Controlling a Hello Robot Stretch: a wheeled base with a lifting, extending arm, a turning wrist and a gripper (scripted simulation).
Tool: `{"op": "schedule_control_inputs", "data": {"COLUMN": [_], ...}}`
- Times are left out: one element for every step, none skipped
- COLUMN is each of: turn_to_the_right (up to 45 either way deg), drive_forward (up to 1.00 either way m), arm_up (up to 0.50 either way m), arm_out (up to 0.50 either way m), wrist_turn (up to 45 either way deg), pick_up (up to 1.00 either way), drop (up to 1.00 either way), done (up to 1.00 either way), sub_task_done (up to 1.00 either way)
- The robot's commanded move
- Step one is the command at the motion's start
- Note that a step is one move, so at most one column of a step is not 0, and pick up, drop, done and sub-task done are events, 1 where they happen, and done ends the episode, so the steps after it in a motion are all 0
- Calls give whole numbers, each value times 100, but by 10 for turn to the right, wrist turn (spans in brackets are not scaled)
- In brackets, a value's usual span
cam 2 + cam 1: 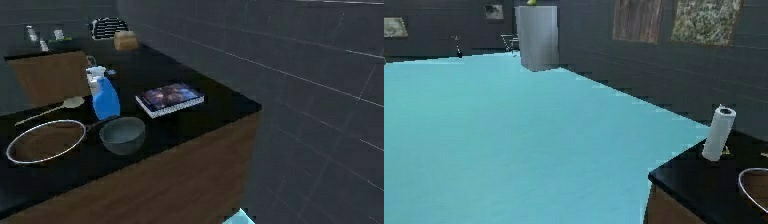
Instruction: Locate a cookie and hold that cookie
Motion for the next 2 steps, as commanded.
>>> {"op": "schedule_control_inputs", "data": {"turn_to_the_right": [-300, 0], "drive_forward": [0, 40], "arm_up": [0, 0], "arm_out": [0, 0], "wrist_turn": [0, 0], "pick_up": [0, 0], "drop": [0, 0], "done": [0, 0], "sub_task_done": [0, 0]}}
